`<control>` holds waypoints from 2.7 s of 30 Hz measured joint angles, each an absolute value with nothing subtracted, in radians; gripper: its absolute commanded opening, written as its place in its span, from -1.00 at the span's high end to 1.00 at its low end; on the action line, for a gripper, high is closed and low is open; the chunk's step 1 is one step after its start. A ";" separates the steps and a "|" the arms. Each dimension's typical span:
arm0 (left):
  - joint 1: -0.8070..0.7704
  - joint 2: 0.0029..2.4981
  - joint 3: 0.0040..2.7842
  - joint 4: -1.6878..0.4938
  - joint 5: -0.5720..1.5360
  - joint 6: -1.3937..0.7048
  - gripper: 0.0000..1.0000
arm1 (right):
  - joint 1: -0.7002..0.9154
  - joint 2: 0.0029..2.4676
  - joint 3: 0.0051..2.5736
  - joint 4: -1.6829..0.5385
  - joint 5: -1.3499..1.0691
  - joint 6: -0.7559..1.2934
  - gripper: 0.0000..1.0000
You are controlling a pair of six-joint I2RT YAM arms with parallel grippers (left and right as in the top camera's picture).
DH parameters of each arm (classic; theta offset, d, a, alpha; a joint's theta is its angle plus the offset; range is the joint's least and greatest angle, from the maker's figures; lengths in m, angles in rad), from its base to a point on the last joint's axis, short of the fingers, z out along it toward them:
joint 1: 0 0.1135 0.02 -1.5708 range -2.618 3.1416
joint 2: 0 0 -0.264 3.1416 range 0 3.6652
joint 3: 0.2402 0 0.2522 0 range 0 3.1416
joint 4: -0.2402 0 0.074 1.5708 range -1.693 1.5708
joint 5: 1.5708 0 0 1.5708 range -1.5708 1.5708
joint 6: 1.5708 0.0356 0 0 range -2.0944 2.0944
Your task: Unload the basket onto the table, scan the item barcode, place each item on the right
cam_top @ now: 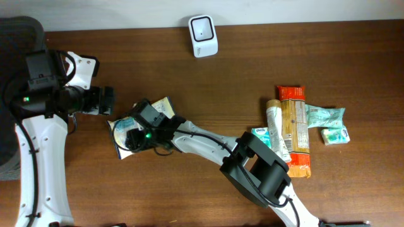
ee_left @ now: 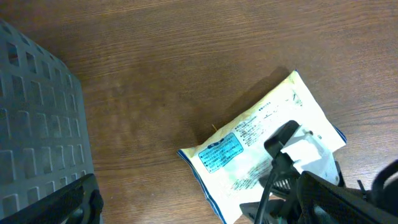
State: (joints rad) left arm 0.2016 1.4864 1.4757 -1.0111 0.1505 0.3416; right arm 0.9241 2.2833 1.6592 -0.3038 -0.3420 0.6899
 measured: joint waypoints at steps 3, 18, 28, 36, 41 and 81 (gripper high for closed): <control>0.202 1.486 1.476 -1.011 0.150 0.341 -0.98 | 0.924 2.284 1.665 -0.444 -0.354 0.707 -0.04; 0.202 1.486 1.476 -1.011 0.150 0.341 -0.99 | 0.730 2.277 1.878 -0.848 -0.235 0.447 -0.13; 0.202 1.486 1.476 -1.011 0.150 0.341 -0.99 | 0.596 2.358 1.930 -0.812 -0.437 0.124 -0.35; 0.202 1.486 1.476 -1.011 0.150 0.341 -0.98 | 0.611 2.410 1.930 -0.894 -0.550 0.087 0.88; 0.202 1.486 1.476 -1.011 0.150 0.342 -0.99 | 0.609 2.410 1.930 -1.090 -0.559 0.080 0.82; 0.202 1.486 1.476 -1.011 0.150 0.342 -0.99 | 0.676 2.512 2.222 -1.257 -0.270 -0.115 -0.04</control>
State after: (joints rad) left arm 0.2016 1.4864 1.4757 -1.0111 0.1505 0.3416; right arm 0.6758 2.5122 2.2223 -1.2568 -0.2695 -0.1154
